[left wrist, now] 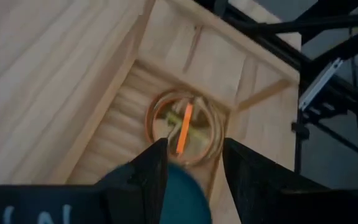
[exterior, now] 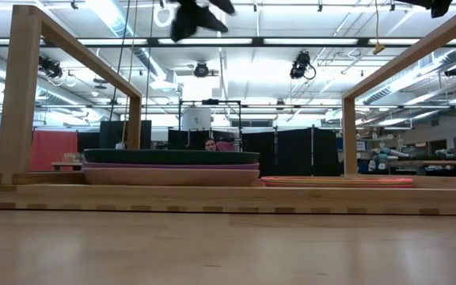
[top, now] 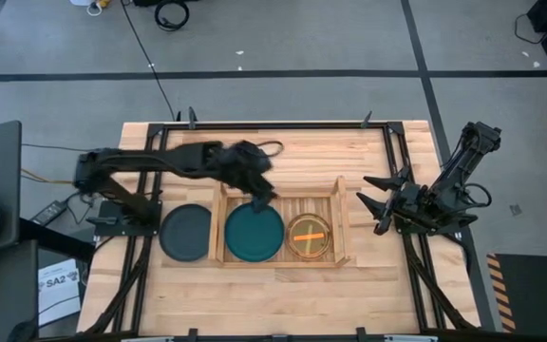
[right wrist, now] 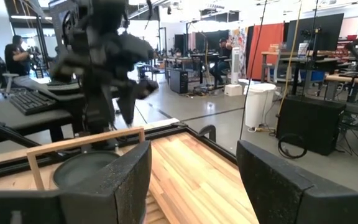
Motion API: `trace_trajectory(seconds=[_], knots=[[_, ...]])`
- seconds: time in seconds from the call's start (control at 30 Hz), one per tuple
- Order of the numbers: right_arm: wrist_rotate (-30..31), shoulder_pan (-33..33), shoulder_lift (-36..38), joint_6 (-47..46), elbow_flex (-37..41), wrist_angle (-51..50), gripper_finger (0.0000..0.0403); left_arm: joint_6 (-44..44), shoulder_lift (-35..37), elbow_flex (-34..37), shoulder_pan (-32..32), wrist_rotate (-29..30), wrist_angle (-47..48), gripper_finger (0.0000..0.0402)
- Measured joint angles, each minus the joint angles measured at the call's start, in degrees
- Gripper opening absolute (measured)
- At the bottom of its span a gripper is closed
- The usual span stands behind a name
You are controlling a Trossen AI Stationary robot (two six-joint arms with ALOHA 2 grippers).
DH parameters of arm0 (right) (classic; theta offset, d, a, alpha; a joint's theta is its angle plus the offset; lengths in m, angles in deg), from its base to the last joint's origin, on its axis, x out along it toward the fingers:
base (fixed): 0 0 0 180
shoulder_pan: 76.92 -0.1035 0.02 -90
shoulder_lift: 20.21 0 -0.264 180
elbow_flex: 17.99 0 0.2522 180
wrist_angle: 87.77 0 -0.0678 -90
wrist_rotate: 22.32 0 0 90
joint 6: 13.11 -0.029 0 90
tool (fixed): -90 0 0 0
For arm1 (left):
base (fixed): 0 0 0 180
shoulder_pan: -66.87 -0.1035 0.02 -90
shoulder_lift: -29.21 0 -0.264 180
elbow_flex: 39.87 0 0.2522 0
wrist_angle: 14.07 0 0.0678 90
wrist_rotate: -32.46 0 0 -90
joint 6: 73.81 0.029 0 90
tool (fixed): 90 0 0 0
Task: Place and stack plates onto a shelf
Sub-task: Stack the black plate on top of the dark green plate on the shelf
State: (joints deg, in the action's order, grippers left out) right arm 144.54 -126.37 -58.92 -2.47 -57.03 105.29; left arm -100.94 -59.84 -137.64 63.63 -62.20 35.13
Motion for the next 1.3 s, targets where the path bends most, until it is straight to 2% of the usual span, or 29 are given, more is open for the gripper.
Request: trace_trajectory(seconds=[0.17, 0.37, 0.5, 0.67, 0.83, 0.97, 1.3], knots=[[0.1, 0.0, -0.3, 0.0, 0.0, 0.0, 0.0241, 2.7, 8.1, -0.1, -1.8, 1.6, 9.6, 0.0158], [0.1, 0.0, -0.6, -0.2, 0.0, 0.1, 0.0241, 4.4, 15.7, 0.0, -5.5, 6.0, 25.9, 0.0158], [0.0, 0.0, -0.8, -0.2, 0.0, 0.0, 0.0241, 4.7, 18.6, 0.0, -8.7, 6.5, 36.0, 0.0158], [0.0, 0.0, -0.9, -0.2, 0.0, 0.0, 0.0241, 9.3, 19.5, 0.3, -12.5, 8.5, 45.8, 0.0158], [0.0, 0.0, -1.0, -0.2, 0.0, 0.0, 0.0241, 17.5, 19.4, 4.5, -15.9, 8.6, 46.1, 0.0158], [0.0, 0.0, -1.0, -0.2, 0.0, 0.0, 0.0241, 23.1, 19.3, 10.9, -18.3, 6.4, 45.3, 0.0158], [0.0, 0.0, -1.0, -0.2, 0.0, 0.1, 0.0241, 26.9, 19.4, 27.5, -21.6, 4.8, 42.4, 0.0158]])
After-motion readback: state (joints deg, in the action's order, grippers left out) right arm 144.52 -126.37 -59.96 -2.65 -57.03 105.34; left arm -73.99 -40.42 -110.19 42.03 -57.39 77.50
